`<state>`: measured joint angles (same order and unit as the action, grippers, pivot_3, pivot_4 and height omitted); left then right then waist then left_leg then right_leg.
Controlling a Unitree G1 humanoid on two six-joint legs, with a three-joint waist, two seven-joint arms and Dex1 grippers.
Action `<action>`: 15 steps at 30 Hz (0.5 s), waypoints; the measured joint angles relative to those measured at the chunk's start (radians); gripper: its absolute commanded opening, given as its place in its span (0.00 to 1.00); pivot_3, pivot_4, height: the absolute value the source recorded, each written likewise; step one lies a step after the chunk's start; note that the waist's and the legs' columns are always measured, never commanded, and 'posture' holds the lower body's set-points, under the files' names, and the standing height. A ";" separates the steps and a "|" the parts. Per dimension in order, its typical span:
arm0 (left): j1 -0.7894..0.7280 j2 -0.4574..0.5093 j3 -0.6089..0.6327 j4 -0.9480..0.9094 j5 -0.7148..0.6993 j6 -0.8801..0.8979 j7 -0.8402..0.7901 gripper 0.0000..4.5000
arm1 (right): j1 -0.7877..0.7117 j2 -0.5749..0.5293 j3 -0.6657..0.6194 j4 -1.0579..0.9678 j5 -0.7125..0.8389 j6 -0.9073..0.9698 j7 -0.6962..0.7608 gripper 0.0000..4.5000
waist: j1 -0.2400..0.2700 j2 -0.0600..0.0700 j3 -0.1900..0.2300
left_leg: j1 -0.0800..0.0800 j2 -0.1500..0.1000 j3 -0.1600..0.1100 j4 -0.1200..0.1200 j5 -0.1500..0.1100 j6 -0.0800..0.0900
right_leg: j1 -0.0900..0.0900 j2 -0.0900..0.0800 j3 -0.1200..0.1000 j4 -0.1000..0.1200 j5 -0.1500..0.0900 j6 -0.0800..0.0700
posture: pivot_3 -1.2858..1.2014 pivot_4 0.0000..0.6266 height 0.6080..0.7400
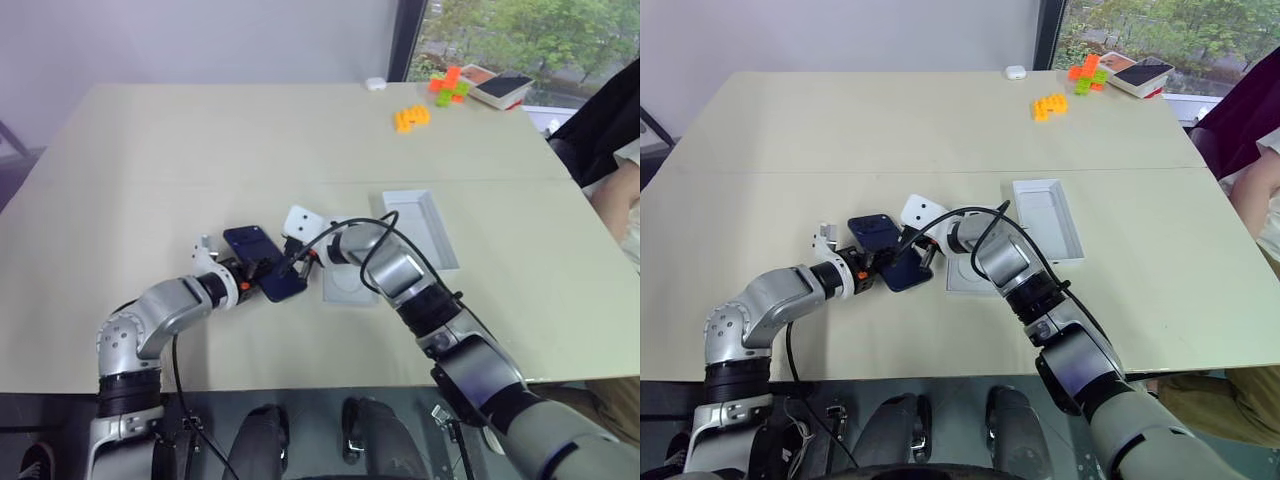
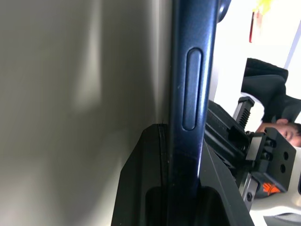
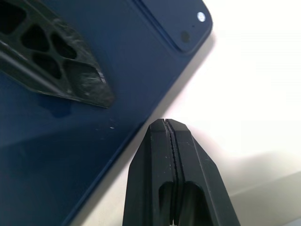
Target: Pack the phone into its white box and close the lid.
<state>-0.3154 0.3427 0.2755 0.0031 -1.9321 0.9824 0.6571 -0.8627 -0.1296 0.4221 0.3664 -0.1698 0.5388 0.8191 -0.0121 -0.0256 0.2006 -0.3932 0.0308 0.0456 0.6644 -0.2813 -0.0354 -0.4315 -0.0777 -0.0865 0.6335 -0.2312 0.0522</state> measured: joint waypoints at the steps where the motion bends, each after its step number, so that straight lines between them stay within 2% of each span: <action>1: 0.000 0.009 -0.007 -0.001 -0.004 -0.008 -0.001 0.01 | 0.001 -0.001 0.000 0.001 0.000 -0.009 0.000 0.00 | 0.000 0.000 0.000 | 0.000 0.000 0.000 0.000 0.000 0.000 | 0.000 0.000 0.000 0.000 0.000 0.000 | 0.52 0.24 1.00; 10: 0.006 0.061 -0.024 -0.010 0.045 -0.037 -0.101 0.01 | -0.001 -0.005 -0.062 0.014 0.056 -0.064 -0.024 0.00 | 0.000 0.000 0.000 | -0.001 0.000 0.000 0.000 0.000 0.000 | 0.000 0.000 0.000 -0.001 0.000 0.000 | 0.52 0.24 1.00; 13: 0.011 0.089 -0.028 -0.054 0.067 -0.028 -0.173 0.01 | -0.006 0.004 -0.142 0.012 0.136 -0.044 -0.016 0.00 | 0.000 0.000 0.000 | -0.002 0.000 0.000 0.000 0.000 0.000 | 0.000 0.000 0.000 -0.001 0.000 0.000 | 0.52 0.24 1.00; 15: 0.010 0.149 -0.027 -0.084 0.069 -0.003 -0.250 0.01 | -0.006 0.002 -0.219 -0.022 0.235 0.006 0.025 0.00 | 0.000 0.000 0.000 | -0.002 0.000 0.000 0.000 0.000 0.000 | -0.001 0.001 -0.001 -0.001 0.000 0.000 | 0.52 0.24 1.00</action>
<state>-0.3051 0.4914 0.2489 -0.0811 -1.8634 0.9790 0.4074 -0.8685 -0.1278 0.2029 0.3443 0.0650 0.5446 0.8440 -0.0120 -0.0252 0.2009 -0.3956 0.0311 0.0458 0.6644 -0.2815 -0.0351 -0.4322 -0.0767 -0.0871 0.6321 -0.2312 0.0522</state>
